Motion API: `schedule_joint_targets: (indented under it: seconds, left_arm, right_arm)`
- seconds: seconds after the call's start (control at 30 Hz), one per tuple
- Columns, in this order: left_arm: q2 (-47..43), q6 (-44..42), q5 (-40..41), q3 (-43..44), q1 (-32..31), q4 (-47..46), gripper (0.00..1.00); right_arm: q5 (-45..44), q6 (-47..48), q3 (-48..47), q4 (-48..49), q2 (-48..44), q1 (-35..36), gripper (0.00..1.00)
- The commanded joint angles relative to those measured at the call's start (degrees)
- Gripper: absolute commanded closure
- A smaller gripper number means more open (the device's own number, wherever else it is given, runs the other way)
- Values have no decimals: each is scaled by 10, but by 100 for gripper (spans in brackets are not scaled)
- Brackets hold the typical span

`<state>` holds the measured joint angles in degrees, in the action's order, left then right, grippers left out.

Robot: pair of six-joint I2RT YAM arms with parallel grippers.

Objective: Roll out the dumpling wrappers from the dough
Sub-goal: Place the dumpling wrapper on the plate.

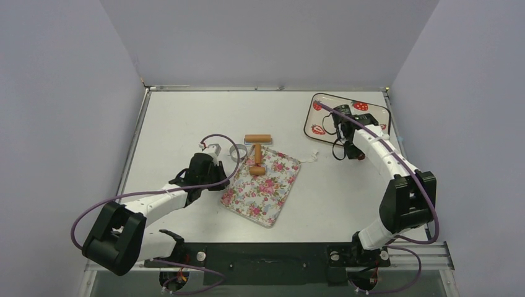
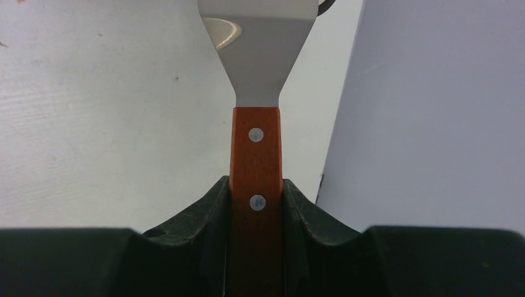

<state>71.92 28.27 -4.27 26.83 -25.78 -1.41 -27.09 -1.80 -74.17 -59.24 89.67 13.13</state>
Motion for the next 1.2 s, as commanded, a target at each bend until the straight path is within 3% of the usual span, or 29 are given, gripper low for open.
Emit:
schedule_joint_targets:
  seconds: [0.0, 0.3, 0.63, 0.93, 1.17]
  left_arm:
    - [-18, 3, 7, -1, 3, -31, 87]
    - [-23, 4, 8, -7, 6, -36, 87]
    - [-18, 7, 6, -7, 10, -36, 87]
    - [-18, 9, 5, -10, 10, -38, 87]
    - [-20, 8, 6, -10, 10, -38, 86]
  right_arm:
    - [-61, 67, -3, 6, -16, 27, 100]
    - [-157, 82, -8, -3, 44, 81, 100]
    - [-269, 83, 1, -7, 32, 99, 100]
    - [-273, 104, 18, 5, 38, 124, 100]
    - [-342, 132, 62, 35, 55, 165, 100]
